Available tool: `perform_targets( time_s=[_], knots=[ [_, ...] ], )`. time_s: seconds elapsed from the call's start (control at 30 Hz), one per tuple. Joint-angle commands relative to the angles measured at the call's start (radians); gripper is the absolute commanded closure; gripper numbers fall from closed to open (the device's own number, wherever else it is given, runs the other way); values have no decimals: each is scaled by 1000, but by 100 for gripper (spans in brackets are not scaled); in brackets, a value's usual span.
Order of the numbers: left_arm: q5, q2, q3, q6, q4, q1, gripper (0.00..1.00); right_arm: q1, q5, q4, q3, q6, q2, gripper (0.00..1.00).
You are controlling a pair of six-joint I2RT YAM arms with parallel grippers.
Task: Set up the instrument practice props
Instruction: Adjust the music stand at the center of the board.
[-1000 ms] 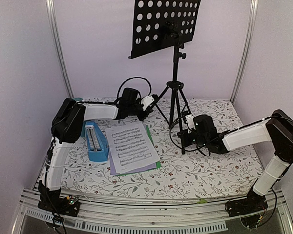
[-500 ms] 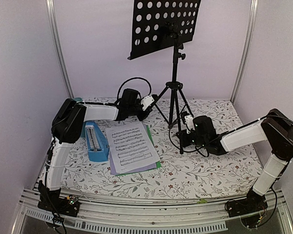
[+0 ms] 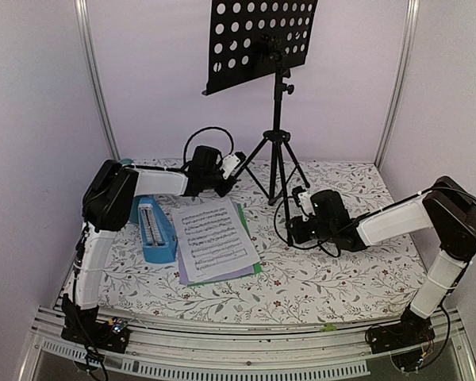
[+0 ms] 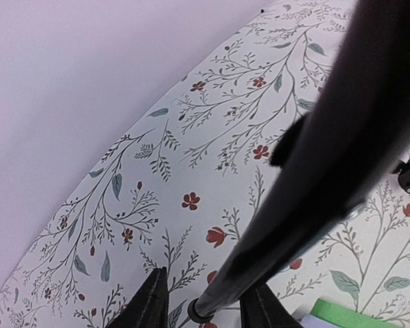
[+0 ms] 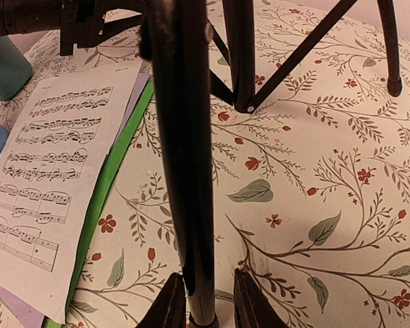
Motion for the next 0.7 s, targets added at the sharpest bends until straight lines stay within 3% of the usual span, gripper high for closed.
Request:
perform_targets(
  time_s=[0.0, 0.5, 0.67],
  knots=[
    [-74, -53, -17, -25, -19, 50, 61, -4, 6, -59, 38, -2, 12, 72],
    [94, -123, -87, -39, 23, 36, 36, -4, -8, -72, 80, -17, 2, 55],
    [179, -153, -88, -37, -15, 33, 29, -4, -7, -84, 79, -24, -21, 42]
  ],
)
